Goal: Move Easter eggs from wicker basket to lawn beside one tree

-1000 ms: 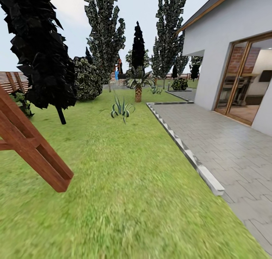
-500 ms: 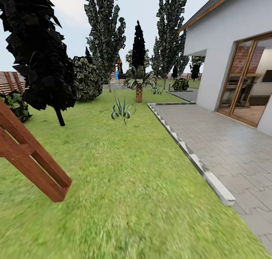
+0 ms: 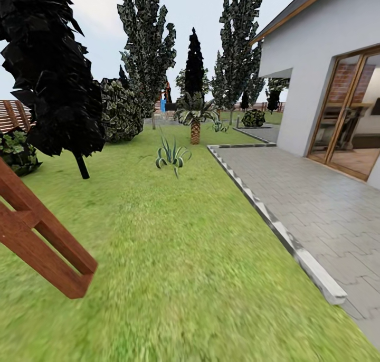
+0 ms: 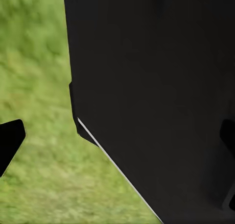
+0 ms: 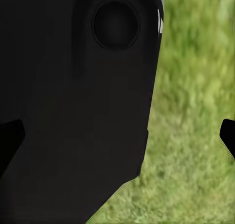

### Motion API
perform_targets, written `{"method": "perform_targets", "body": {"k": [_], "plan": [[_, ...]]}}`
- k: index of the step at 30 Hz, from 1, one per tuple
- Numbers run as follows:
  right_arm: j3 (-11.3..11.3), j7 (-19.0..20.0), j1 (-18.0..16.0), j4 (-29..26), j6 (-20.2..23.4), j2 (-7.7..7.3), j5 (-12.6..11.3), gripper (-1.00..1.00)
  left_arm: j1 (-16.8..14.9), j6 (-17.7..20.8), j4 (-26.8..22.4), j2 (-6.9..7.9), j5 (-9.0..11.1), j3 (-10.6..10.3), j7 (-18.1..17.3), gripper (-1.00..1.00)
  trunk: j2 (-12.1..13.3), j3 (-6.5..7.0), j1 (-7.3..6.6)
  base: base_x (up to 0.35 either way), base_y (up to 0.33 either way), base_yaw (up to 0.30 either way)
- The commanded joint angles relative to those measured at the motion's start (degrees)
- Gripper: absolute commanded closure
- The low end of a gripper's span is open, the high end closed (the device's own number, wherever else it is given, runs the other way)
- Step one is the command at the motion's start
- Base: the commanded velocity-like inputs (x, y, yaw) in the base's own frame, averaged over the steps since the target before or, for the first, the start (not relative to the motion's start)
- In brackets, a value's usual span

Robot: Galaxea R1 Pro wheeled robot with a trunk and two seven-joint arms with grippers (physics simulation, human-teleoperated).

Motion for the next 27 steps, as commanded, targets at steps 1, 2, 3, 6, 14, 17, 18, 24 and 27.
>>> {"method": "perform_targets", "body": {"k": [1,2,3,6,14,17,18,24,27], "plan": [[0.02,0.08,-0.07,0.1,0.05,-0.01,0.46,-1.0,-0.01,0.03,-0.01,0.01,0.01,0.04,-0.21,-1.0,-0.02,-0.04,0.03,0.333,0.1,0.0],[0.02,0.07,-0.07,0.1,0.05,-0.01,0.44,-1.0,-0.01,0.03,-0.01,0.01,0.01,0.04,-0.21,-1.0,-0.02,-0.04,0.03,0.333,0.1,0.0],[0.02,0.07,-0.07,0.1,0.05,-0.01,0.43,-1.0,-0.01,0.03,-0.01,0.05,0.01,0.04,-0.22,-1.0,-0.02,-0.04,0.03,0.333,0.1,0.0],[0.01,0.07,-0.07,0.1,0.05,-0.01,0.44,-1.0,-0.01,0.03,-0.01,0.02,0.01,0.04,-0.2,-1.0,-0.02,-0.04,0.03,0.333,0.1,0.0],[0.02,0.09,-0.06,0.1,0.05,-0.01,0.49,-1.0,-0.01,0.03,-0.01,0.01,0.01,0.04,-0.2,-1.0,-0.02,-0.04,0.03,0.333,0.1,0.0],[0.02,0.09,-0.06,0.1,0.05,-0.01,0.49,-1.0,-0.01,0.03,-0.01,0.03,0.01,0.04,-0.19,-1.0,-0.02,-0.04,0.03,0.333,0.1,0.0],[0.02,0.09,-0.06,0.1,0.02,-0.01,0.5,-1.0,-0.01,0.03,-0.01,0.02,0.01,0.04,-0.2,-1.0,-0.02,-0.04,0.03,0.333,0.1,0.0],[0.02,0.09,-0.02,0.1,-0.02,-0.01,0.5,-1.0,-0.01,0.03,-0.01,0.01,0.01,0.04,-0.22,-1.0,-0.02,-0.04,0.03,0.333,0.1,0.0],[0.02,0.09,-0.06,0.1,0.0,-0.01,0.5,-1.0,-0.01,0.03,-0.01,0.01,0.01,0.04,-0.2,-1.0,-0.02,-0.04,0.03,0.333,0.1,0.0]]}}
